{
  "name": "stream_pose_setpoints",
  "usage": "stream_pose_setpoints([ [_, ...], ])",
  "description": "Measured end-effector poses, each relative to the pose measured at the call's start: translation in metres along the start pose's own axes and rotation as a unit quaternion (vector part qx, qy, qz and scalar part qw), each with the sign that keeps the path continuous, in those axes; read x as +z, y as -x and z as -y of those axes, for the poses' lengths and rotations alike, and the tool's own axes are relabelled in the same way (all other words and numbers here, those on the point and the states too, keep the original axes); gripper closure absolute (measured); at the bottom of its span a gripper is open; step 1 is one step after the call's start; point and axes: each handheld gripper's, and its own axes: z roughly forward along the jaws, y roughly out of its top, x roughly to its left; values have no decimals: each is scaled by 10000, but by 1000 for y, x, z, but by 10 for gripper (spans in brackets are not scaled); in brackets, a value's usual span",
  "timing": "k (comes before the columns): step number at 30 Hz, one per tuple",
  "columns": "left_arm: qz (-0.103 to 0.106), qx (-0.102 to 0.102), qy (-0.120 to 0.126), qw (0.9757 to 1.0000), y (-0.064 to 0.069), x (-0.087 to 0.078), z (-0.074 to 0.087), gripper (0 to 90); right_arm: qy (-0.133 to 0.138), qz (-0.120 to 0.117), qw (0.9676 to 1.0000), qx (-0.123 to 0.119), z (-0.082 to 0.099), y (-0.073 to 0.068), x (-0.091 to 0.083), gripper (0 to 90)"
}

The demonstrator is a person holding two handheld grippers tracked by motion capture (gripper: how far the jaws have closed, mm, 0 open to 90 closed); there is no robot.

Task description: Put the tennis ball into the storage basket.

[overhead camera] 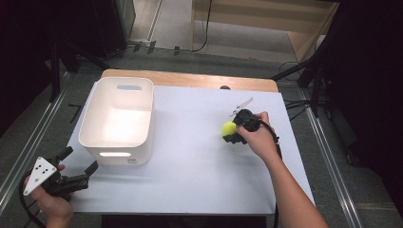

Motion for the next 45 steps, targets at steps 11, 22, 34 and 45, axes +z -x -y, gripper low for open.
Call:
stream_pose_setpoints([
  [11, 6, 1, 1, 10000, 0, 0, 0, 0, 56, -34, 10000, -52, -7, -1, -7, 228],
  [22, 2, 6, -13, 10000, 0, 0, 0, 0, 76, -36, 9999, -123, -15, -2, -13, 229],
  [34, 8, 4, 1, 10000, 0, 0, 0, 0, 140, -68, 9994, -301, -26, -5, -21, 229],
  [45, 12, -5, 5, 10000, 0, 0, 0, 0, 191, -128, 9990, -379, -37, -11, -25, 229],
])
